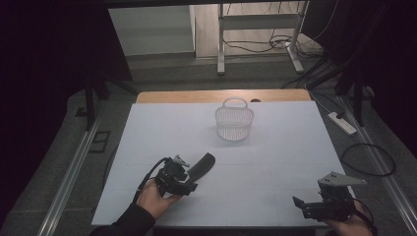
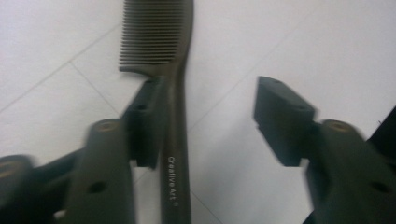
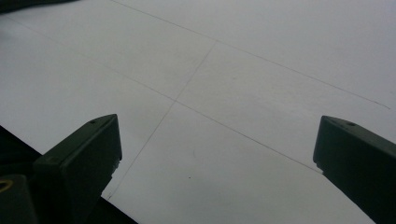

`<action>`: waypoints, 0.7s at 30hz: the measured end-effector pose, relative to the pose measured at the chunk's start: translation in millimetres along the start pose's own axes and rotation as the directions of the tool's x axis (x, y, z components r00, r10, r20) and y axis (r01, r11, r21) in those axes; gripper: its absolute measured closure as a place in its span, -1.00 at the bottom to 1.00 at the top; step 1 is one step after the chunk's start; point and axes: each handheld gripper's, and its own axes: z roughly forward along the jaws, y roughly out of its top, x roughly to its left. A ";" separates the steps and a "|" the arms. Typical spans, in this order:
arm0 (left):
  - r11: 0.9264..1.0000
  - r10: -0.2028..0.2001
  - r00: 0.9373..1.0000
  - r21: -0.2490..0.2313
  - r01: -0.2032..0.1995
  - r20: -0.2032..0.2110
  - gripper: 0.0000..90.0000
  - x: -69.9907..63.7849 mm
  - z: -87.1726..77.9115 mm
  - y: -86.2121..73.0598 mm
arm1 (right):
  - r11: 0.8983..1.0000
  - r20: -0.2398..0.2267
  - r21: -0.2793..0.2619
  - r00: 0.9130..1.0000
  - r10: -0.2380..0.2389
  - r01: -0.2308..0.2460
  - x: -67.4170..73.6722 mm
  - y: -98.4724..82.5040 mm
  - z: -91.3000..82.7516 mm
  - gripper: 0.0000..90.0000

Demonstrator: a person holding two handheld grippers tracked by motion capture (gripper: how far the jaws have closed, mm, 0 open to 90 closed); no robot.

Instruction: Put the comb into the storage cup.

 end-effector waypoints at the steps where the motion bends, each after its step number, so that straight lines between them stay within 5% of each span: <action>1: 1.000 0.000 1.000 -0.002 0.000 -0.004 -0.11 0.9 -1.0 -0.1 | 1.000 0.000 0.000 1.000 0.000 0.000 0.0 0.0 0.0 -0.97; 14: 0.999 -0.052 0.998 -0.009 0.052 -0.036 -0.86 17.6 -4.4 -1.3 | 1.000 0.001 0.001 1.000 0.000 0.000 0.0 0.1 0.2 -0.97; 21: 1.000 -0.030 0.998 0.005 0.031 -0.046 -0.98 22.6 -6.4 -1.5 | 1.000 0.001 0.001 1.000 -0.001 0.001 0.0 0.1 0.2 -0.97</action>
